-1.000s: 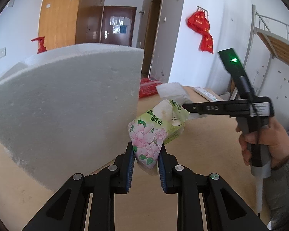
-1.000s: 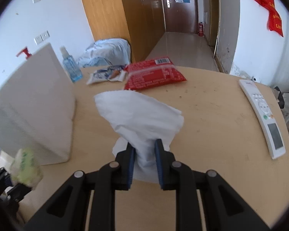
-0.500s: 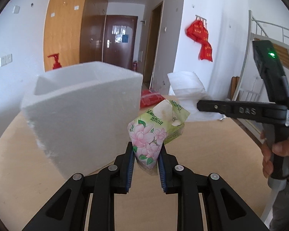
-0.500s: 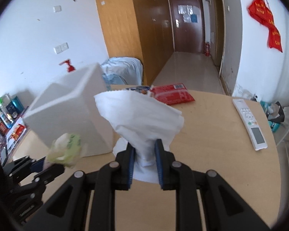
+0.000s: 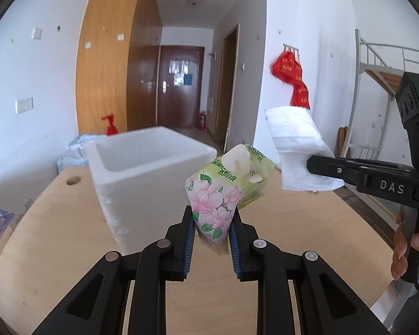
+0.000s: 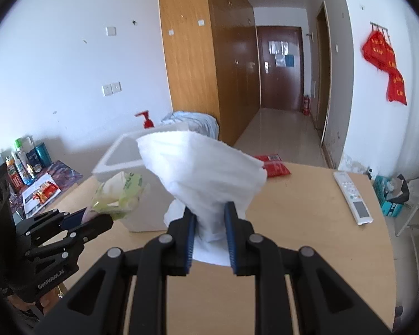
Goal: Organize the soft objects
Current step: 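Carry the tissue pack with the left tool while the right tool carries the paper to the foam box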
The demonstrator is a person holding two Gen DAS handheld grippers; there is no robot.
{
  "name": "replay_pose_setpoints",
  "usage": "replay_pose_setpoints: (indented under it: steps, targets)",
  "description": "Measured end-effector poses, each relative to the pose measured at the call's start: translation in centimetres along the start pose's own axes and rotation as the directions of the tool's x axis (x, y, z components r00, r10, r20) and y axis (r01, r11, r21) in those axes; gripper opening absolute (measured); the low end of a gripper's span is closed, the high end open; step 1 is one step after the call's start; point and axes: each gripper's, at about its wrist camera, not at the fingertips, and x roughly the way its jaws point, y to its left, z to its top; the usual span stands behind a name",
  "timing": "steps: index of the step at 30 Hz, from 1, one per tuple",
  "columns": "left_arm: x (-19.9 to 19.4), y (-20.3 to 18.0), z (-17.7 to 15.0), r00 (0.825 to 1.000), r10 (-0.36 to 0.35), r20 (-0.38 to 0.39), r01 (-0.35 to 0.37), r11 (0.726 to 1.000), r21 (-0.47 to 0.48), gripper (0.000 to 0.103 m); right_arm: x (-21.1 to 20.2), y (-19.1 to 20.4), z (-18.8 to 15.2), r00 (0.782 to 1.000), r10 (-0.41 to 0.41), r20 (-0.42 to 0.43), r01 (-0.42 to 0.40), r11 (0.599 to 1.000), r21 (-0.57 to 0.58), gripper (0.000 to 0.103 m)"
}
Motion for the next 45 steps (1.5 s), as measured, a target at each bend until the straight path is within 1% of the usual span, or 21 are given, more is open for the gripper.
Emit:
replay_pose_setpoints:
  steps: [8, 15, 19, 23, 29, 36, 40, 45]
  targets:
    - [-3.1, 0.9, 0.8, 0.997, 0.042, 0.058, -0.042, 0.999, 0.003, 0.024, -2.7, 2.1, 0.4, 0.997, 0.034, 0.074, -0.033, 0.999, -0.022, 0.024]
    - [-5.7, 2.1, 0.6, 0.991, 0.093, 0.092, -0.092, 0.996, -0.012, 0.024, -3.5, 3.8, 0.2, 0.992, 0.075, 0.105, -0.072, 0.997, -0.033, 0.024]
    - [-7.0, 3.1, 0.8, 0.985, 0.133, 0.107, -0.131, 0.991, -0.029, 0.024, -3.4, 5.4, 0.2, 0.987, 0.114, 0.114, -0.109, 0.993, -0.049, 0.024]
    - [-8.4, 4.5, 1.0, 0.974, 0.183, 0.132, -0.177, 0.982, -0.058, 0.024, -3.0, 7.1, 0.3, 0.982, 0.149, 0.119, -0.142, 0.987, -0.068, 0.024]
    - [-10.2, 6.5, 0.8, 0.962, 0.232, 0.144, -0.221, 0.971, -0.091, 0.024, -2.6, 9.0, 0.1, 0.975, 0.187, 0.117, -0.178, 0.980, -0.086, 0.024]
    - [-10.9, 7.4, 0.6, 0.960, 0.240, 0.142, -0.227, 0.968, -0.102, 0.024, -2.3, 10.2, -0.3, 0.971, 0.210, 0.112, -0.201, 0.976, -0.083, 0.024]
    - [-10.9, 7.3, 0.3, 0.964, 0.228, 0.137, -0.218, 0.972, -0.085, 0.024, -2.5, 10.4, -0.3, 0.973, 0.203, 0.113, -0.195, 0.977, -0.083, 0.024]
    - [-10.0, 7.4, 0.9, 0.971, 0.205, 0.123, -0.197, 0.977, -0.080, 0.024, -2.5, 10.2, 0.1, 0.975, 0.186, 0.118, -0.178, 0.981, -0.077, 0.024]
